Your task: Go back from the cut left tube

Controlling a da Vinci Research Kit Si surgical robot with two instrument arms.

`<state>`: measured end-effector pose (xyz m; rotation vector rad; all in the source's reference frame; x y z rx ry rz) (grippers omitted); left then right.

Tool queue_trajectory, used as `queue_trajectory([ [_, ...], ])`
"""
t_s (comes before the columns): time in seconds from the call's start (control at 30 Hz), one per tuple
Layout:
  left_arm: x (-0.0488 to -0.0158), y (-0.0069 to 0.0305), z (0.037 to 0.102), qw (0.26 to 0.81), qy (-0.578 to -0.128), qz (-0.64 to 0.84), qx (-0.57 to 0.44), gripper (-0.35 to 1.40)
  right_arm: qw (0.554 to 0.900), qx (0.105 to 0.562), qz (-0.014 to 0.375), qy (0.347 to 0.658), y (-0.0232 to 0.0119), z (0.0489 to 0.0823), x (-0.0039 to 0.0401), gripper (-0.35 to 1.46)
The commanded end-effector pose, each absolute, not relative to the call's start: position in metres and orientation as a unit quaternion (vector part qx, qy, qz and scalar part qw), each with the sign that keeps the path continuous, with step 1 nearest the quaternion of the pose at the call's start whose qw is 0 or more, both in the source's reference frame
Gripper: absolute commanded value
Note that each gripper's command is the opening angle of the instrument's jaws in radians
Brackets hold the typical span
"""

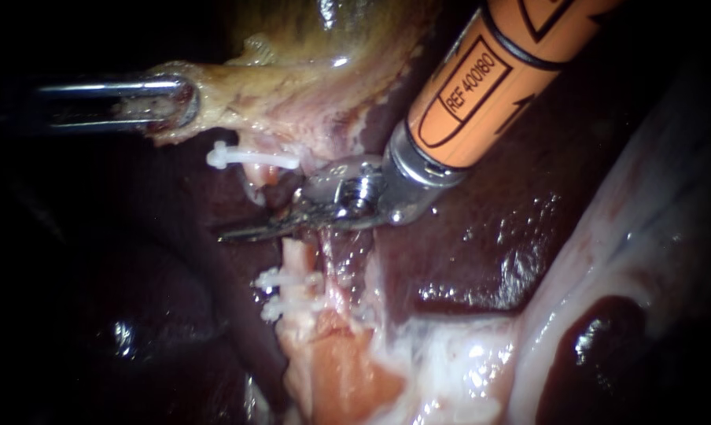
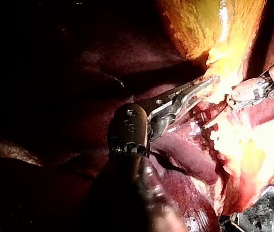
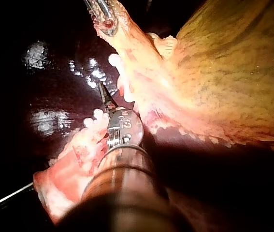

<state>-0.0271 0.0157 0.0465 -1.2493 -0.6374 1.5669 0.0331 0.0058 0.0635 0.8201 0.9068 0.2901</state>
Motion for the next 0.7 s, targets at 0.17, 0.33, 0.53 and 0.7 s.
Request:
queue_trajectory([
  [0.17, -0.027, 0.0157, 0.0465, 0.496, -0.264, 0.647, -0.516, -0.35, 0.804, 0.372, 0.155, 0.437, 0.0058, 0.0632, 0.0336, 0.76],
  [0.33, -0.027, 0.0157, 0.0465, 0.496, -0.264, 0.647, -0.516, -0.35, 0.804, 0.37, 0.162, 0.435, 0.0054, 0.0631, 0.0341, 1.25],
  [0.53, -0.0269, 0.0157, 0.0465, 0.496, -0.264, 0.647, -0.516, -0.35, 0.805, 0.364, 0.166, 0.439, 0.0049, 0.0625, 0.0343, 1.4],
  [0.7, -0.0268, 0.0157, 0.0465, 0.496, -0.264, 0.647, -0.516, -0.35, 0.805, 0.353, 0.173, 0.444, 0.0044, 0.0613, 0.033, 1.43],
])
